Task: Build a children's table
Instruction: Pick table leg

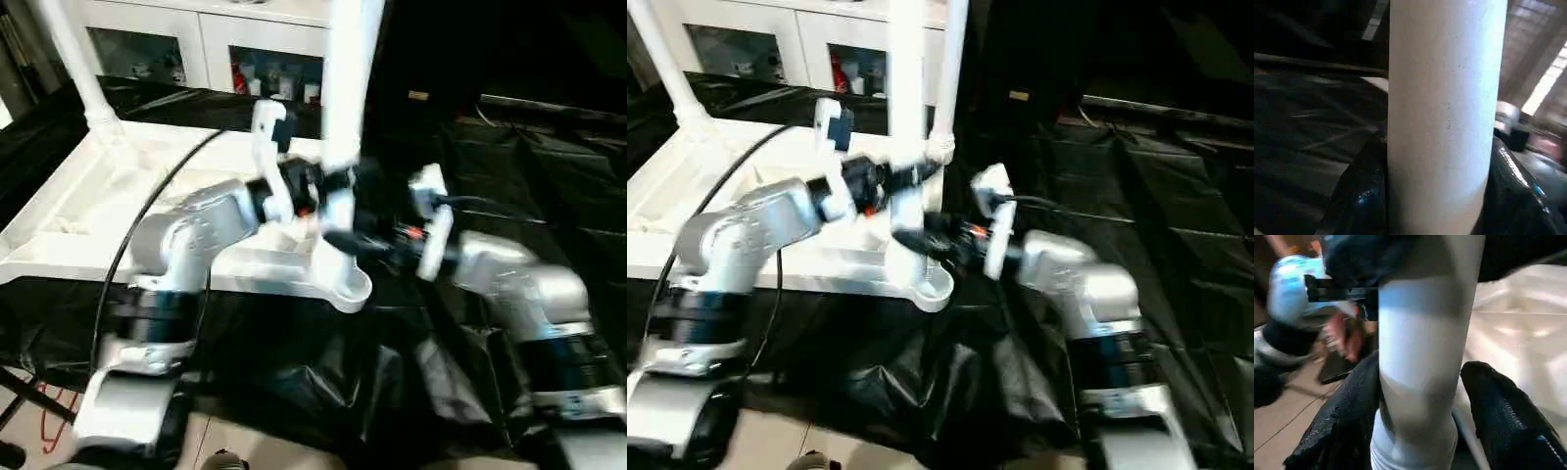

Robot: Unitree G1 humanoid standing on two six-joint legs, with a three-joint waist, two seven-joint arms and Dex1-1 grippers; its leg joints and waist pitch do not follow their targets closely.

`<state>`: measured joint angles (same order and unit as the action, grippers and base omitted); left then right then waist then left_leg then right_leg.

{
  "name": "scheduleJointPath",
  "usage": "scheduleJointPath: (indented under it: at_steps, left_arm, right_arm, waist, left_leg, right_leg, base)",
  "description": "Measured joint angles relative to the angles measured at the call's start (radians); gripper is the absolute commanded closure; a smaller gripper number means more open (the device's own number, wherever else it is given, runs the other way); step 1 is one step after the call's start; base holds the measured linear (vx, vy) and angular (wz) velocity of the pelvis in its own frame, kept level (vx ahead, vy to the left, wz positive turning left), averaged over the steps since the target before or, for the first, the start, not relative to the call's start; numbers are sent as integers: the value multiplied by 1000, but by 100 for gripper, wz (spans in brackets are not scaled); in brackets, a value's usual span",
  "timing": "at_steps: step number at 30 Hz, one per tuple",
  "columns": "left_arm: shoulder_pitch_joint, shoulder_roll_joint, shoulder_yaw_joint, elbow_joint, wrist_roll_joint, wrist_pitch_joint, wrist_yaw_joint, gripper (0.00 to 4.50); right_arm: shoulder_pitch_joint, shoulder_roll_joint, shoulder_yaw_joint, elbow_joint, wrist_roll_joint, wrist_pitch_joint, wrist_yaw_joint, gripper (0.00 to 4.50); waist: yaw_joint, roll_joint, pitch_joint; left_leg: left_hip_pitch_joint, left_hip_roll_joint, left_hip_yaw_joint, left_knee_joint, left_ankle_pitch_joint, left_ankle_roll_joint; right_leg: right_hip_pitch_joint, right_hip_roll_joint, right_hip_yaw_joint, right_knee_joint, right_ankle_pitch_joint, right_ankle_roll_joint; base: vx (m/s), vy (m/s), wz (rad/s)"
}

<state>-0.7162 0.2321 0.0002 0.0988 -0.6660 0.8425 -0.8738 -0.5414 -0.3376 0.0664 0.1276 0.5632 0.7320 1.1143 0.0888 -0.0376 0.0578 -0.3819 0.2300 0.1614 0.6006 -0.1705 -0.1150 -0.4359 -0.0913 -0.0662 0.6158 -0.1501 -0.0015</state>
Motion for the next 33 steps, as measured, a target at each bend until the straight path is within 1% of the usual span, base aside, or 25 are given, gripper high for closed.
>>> scheduleJointPath:
  at_steps: [3, 5, 6, 9, 11, 12, 15, 22, 26, 27, 28, 31, 33]
  left_arm:
    - [2, 9, -3, -10, -24, 11, -51, 254]
    - [2, 3, -3, -10, -40, 17, -68, 254]
    - [3, 2, -2, -10, -47, 20, -71, 254]
    - [2, -3, 4, -10, -49, 22, -71, 254]
    - [3, -3, 4, -10, -49, 22, -71, 254]
    - [3, -4, 4, -10, -51, 22, -71, 254]
    - [3, -4, 4, -10, -52, 23, -71, 254]
    - [4, -6, 15, -10, -53, 24, -70, 255]
    - [4, -46, 49, 5, -56, 18, -21, 255]
    - [4, -49, 52, 5, -57, 15, -14, 199]
    - [4, -50, 52, 6, -57, 7, -9, 185]
    - [-2, -73, 73, 6, -41, -43, 60, 185]
    - [-4, -82, 78, 6, -19, -58, 108, 185]
  right_arm:
    - [0, -12, 14, -8, 20, 8, 33, 162]
    - [-1, -17, 20, -9, 28, 18, 51, 162]
    - [-2, -17, 20, -10, 32, 24, 55, 192]
    - [-4, -16, 23, -12, 36, 33, 66, 205]
    - [-5, -15, 25, -12, 37, 35, 67, 233]
    - [-5, -15, 27, -12, 39, 40, 67, 233]
    - [-5, -15, 29, -12, 42, 40, 67, 252]
    - [-5, -4, 27, -12, 53, 41, 52, 257]
    - [-5, 13, 5, -10, 59, 41, 23, 258]
    - [-5, 14, 3, -9, 63, 41, 19, 259]
    - [-5, 18, -1, -9, 63, 41, 13, 259]
    - [-5, 44, 0, -2, 38, 27, -46, 259]
    - [-5, 57, 4, 0, 10, 0, -89, 259]
  waist:
    - [1, 0, 0]
    - [3, -1, 0]
    - [4, -1, 0]
    - [2, -2, -1]
    - [2, -2, -1]
    - [2, -2, -1]
    - [2, -2, -1]
    - [1, -2, -1]
    - [2, -3, -1]
    - [2, -3, -1]
    - [2, -3, -1]
    - [1, -4, -1]
    - [1, -4, -1]
  left_leg:
    - [4, 0, 0, 1, 0, 0]
    - [5, 0, 0, 1, 0, 0]
    - [5, 0, 0, 1, 0, 0]
    - [5, 0, 0, 1, 0, -1]
    - [5, 0, 0, 1, 1, -1]
    - [5, 0, 0, 1, 1, -1]
    - [5, 0, 0, 1, 1, -1]
    - [5, 0, 0, 1, 1, -1]
    - [5, 0, 0, 1, 1, -1]
    - [4, 0, 0, 1, 1, -1]
    - [4, 0, 0, 1, 1, -1]
    - [4, 0, 0, 1, 1, -1]
    - [4, 0, 0, 1, 1, -1]
  right_leg:
    - [1, 0, 0, 0, 2, -3]
    - [2, 0, 0, 0, 2, -3]
    - [2, 0, 0, 0, 2, -2]
    - [2, 0, 0, 0, 2, 1]
    - [2, 0, 0, 0, 2, 2]
    - [2, 0, 0, 0, 2, 2]
    - [2, 0, 0, 0, 3, 2]
    - [2, 0, 0, 0, 3, 2]
    - [2, 0, 0, -1, 4, 0]
    - [2, 0, 0, -1, 4, -1]
    - [2, 0, 0, -1, 4, -1]
    - [1, 0, 0, -1, 4, -1]
    - [1, 0, 0, -1, 4, -1]
  base:
    - [0, 0, 0]
    - [0, 0, 0]
    - [0, 0, 0]
    - [0, 0, 0]
    - [0, 0, 0]
    - [0, 0, 0]
    - [0, 0, 0]
    - [0, 0, 0]
    - [0, 0, 0]
    - [0, 0, 0]
    - [0, 0, 0]
    - [0, 0, 0]
    - [0, 0, 0]
